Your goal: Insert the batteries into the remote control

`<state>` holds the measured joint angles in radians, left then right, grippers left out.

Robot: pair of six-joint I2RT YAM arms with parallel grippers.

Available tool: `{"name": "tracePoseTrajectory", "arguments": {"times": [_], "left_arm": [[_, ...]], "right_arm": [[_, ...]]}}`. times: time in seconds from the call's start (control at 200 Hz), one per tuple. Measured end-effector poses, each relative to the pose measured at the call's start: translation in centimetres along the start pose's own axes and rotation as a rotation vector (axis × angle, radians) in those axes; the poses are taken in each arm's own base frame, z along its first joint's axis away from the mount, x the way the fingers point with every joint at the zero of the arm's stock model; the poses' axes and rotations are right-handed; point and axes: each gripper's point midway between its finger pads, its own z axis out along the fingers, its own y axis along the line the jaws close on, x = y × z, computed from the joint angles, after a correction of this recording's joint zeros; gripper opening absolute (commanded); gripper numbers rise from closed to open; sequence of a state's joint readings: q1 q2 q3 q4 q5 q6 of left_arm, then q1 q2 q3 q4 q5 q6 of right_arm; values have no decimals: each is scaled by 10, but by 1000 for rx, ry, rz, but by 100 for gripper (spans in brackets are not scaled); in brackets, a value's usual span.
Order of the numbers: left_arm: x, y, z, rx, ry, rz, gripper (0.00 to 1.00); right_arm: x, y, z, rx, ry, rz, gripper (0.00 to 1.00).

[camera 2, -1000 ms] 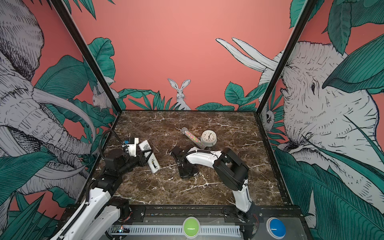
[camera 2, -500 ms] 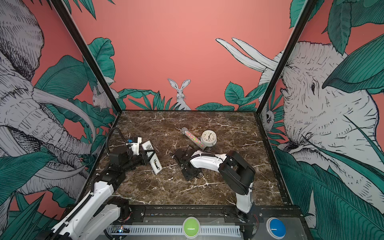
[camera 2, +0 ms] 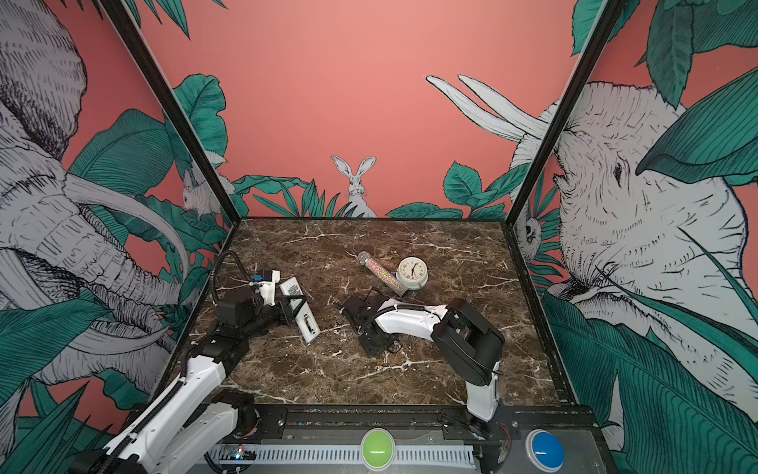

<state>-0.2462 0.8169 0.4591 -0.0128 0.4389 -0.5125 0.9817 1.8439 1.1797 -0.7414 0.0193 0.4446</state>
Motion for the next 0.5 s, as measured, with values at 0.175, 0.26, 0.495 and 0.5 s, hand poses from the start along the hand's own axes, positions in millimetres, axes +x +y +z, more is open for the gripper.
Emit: {"name": "tracePoseTrajectory", "arguments": {"times": [0.175,0.26,0.495,0.5], "left_arm": [[-2,1,0,-6,-7,2,0],[-3,0,0,-5,-13,5,0],[-5,0,0,-1,-22,10,0],[-5,0,0,-1,-22,10,0]], "right_arm": [[10,-3,-1,-8,-8,8,33],[13,-3,-1,-14,-13,13,33],[14,-3,0,-27,-29,20,29],[14,-3,0,-27,-30,20,29]]}}
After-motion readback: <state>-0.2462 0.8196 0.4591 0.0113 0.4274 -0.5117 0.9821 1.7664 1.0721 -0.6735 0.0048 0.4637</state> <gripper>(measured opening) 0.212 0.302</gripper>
